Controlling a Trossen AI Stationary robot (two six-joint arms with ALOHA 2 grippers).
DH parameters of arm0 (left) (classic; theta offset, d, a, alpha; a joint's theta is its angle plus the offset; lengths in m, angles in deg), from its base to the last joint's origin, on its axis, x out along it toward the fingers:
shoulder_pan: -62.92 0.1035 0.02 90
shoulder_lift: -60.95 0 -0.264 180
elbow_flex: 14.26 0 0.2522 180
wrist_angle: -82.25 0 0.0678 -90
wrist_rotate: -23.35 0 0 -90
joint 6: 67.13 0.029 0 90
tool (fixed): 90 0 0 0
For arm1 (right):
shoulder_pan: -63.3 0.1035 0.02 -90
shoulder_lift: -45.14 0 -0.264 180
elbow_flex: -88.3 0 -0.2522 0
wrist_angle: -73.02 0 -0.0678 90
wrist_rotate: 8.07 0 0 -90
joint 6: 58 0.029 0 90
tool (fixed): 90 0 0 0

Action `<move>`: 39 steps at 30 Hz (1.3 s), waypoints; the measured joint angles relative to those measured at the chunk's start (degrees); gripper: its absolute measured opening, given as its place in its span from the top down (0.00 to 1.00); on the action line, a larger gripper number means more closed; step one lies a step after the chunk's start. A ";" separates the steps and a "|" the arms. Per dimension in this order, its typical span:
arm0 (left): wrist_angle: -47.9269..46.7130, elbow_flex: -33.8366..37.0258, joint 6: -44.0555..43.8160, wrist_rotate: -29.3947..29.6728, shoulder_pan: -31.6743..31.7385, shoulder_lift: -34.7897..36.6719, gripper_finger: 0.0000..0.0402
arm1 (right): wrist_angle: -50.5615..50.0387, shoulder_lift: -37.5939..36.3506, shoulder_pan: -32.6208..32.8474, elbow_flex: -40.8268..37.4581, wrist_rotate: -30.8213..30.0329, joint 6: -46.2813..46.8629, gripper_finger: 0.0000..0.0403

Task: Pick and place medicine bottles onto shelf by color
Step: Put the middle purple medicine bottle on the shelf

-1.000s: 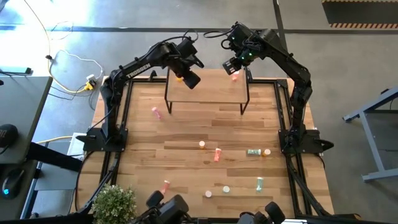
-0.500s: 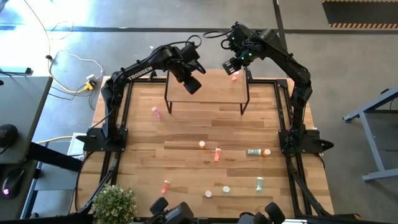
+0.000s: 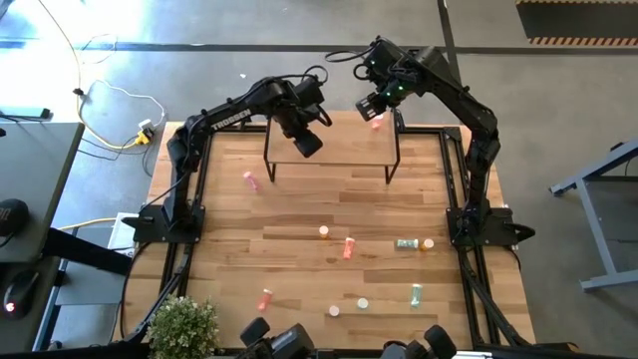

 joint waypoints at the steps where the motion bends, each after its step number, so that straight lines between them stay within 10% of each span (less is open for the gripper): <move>1: 0.00 0.00 0.04 0.02 0.02 0.02 0.71 | 0.00 0.00 -0.02 0.00 -0.02 0.00 0.66; 39: 1.79 -4.67 3.56 0.21 0.04 0.00 0.49 | 1.70 0.00 -0.02 0.01 -0.13 -3.11 0.66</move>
